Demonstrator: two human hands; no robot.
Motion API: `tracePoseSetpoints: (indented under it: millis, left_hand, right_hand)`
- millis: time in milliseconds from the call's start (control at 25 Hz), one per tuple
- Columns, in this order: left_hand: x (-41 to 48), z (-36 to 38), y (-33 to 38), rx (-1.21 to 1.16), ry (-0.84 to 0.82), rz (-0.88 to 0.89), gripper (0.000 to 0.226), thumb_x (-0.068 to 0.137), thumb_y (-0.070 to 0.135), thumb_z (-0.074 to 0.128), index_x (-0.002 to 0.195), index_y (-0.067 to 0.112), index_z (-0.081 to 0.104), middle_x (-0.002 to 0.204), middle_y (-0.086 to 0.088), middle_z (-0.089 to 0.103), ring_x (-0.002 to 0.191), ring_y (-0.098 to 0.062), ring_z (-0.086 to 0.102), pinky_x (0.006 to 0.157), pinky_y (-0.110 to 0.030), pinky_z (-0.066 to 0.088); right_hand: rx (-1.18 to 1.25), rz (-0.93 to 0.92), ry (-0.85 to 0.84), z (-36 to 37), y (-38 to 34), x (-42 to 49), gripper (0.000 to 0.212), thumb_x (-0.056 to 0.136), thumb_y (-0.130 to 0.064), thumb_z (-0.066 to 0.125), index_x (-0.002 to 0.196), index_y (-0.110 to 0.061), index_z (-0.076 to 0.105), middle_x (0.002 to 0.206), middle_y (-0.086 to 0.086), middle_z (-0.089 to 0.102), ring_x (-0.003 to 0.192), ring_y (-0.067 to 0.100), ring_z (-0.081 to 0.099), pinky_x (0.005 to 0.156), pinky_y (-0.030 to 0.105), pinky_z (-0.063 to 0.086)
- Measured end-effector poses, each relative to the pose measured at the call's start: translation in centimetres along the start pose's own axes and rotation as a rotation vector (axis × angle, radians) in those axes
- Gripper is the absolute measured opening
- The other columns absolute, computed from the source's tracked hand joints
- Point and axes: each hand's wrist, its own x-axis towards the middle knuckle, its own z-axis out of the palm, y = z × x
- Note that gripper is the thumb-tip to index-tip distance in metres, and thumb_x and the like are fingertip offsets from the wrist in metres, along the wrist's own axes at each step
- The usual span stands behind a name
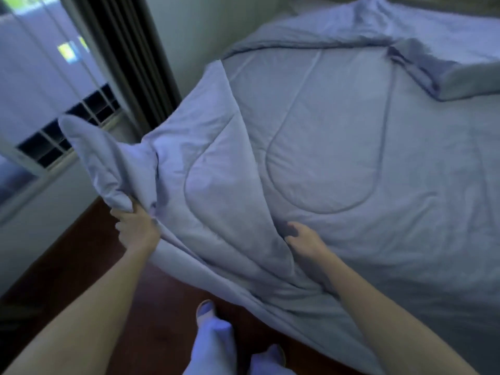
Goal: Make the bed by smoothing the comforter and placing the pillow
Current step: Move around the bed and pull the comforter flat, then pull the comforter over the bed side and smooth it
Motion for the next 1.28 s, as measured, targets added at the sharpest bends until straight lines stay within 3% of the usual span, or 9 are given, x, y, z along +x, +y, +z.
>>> tracePoseSetpoints:
  millis: [280, 520, 600, 680, 840, 920, 1040, 1160, 1280]
  left_hand:
    - [-0.4, 4.2, -12.6, 0.092, -0.099, -0.159, 0.076, 0.088, 0.024, 0.062, 0.146, 0.014, 0.015, 0.133, -0.032, 0.026, 0.102, -0.051, 0.05, 0.079, -0.058, 0.048]
    - [4.6, 6.1, -14.3, 0.057, -0.457, -0.202, 0.077, 0.09, 0.019, 0.054, 0.151, 0.016, 0.007, 0.143, -0.028, 0.019, 0.125, -0.05, 0.038, 0.102, -0.053, 0.037]
    - [6.8, 5.8, -13.9, 0.082, -0.626, -0.106, 0.077, 0.089, 0.014, 0.053, 0.15, 0.01, 0.006, 0.146, -0.029, 0.014, 0.132, -0.048, 0.03, 0.11, -0.049, 0.032]
    - [9.5, 4.8, -12.9, 0.051, -0.693, 0.139, 0.068, 0.086, 0.008, 0.051, 0.146, 0.005, 0.02, 0.144, -0.03, 0.022, 0.134, -0.045, 0.029, 0.111, -0.045, 0.031]
    - [15.1, -2.0, -8.6, -0.202, -0.62, 0.482, 0.043, 0.086, 0.004, 0.046, 0.127, 0.01, 0.056, 0.13, -0.015, 0.057, 0.12, -0.031, 0.053, 0.1, -0.036, 0.043]
    - [17.9, -6.2, -6.5, -0.324, -0.55, 0.533, 0.041, 0.088, 0.001, 0.042, 0.125, 0.01, 0.06, 0.126, -0.006, 0.063, 0.113, -0.019, 0.059, 0.097, -0.028, 0.044]
    - [21.9, -12.2, -3.9, -0.515, -0.454, 0.517, 0.034, 0.092, 0.005, 0.043, 0.118, 0.013, 0.063, 0.111, 0.002, 0.066, 0.078, -0.003, 0.059, 0.071, -0.012, 0.045]
    - [25.7, -16.8, -1.2, -0.726, -0.314, 0.531, 0.023, 0.095, 0.012, 0.046, 0.105, 0.017, 0.066, 0.097, 0.002, 0.07, 0.081, -0.009, 0.064, 0.075, -0.015, 0.047]
    - [30.8, -20.4, 1.9, -0.926, -0.305, 0.577, 0.02, 0.098, 0.013, 0.044, 0.099, 0.015, 0.065, 0.092, -0.003, 0.069, 0.079, -0.011, 0.065, 0.063, -0.008, 0.045]
  right_hand:
    - [-0.012, 0.04, -0.098, 9.2, -4.3, 3.9, 0.054, 0.091, -0.021, 0.055, 0.142, -0.011, 0.04, 0.147, 0.006, 0.044, 0.134, 0.023, 0.042, 0.104, 0.03, 0.034]
    - [0.083, 0.055, 0.038, 14.0, -8.6, 6.3, 0.051, 0.093, -0.016, 0.054, 0.143, -0.014, 0.042, 0.146, 0.002, 0.045, 0.134, 0.022, 0.043, 0.105, 0.029, 0.034]
    - [0.144, 0.001, 0.135, 15.4, -10.5, 6.9, 0.047, 0.093, -0.014, 0.055, 0.139, -0.015, 0.047, 0.143, 0.001, 0.05, 0.131, 0.019, 0.046, 0.106, 0.028, 0.035]
    - [0.211, -0.058, 0.226, 16.8, -13.4, 7.4, 0.043, 0.091, -0.011, 0.057, 0.134, -0.015, 0.053, 0.137, 0.001, 0.056, 0.127, 0.018, 0.05, 0.108, 0.03, 0.038]
    - [0.378, -0.216, 0.37, 18.0, -21.5, 8.5, 0.032, 0.089, -0.002, 0.056, 0.119, -0.01, 0.065, 0.118, 0.003, 0.067, 0.108, 0.014, 0.061, 0.102, 0.041, 0.046]
    - [0.438, -0.308, 0.426, 17.4, -26.6, 9.1, 0.026, 0.091, -0.005, 0.055, 0.111, -0.016, 0.068, 0.11, -0.002, 0.069, 0.101, 0.01, 0.063, 0.099, 0.04, 0.048]
    - [0.558, -0.433, 0.48, 15.3, -34.2, 10.2, 0.02, 0.091, -0.014, 0.056, 0.102, -0.027, 0.068, 0.102, -0.008, 0.071, 0.094, 0.01, 0.066, 0.088, 0.043, 0.055]
    - [0.695, -0.538, 0.502, 11.9, -41.2, 11.6, 0.021, 0.092, -0.012, 0.055, 0.1, -0.027, 0.067, 0.097, -0.005, 0.07, 0.092, 0.019, 0.067, 0.072, 0.035, 0.058]
    - [0.766, -0.673, 0.534, 8.0, -47.7, 13.8, 0.021, 0.094, -0.01, 0.052, 0.102, -0.023, 0.066, 0.095, -0.002, 0.069, 0.088, 0.018, 0.068, 0.064, 0.027, 0.056]
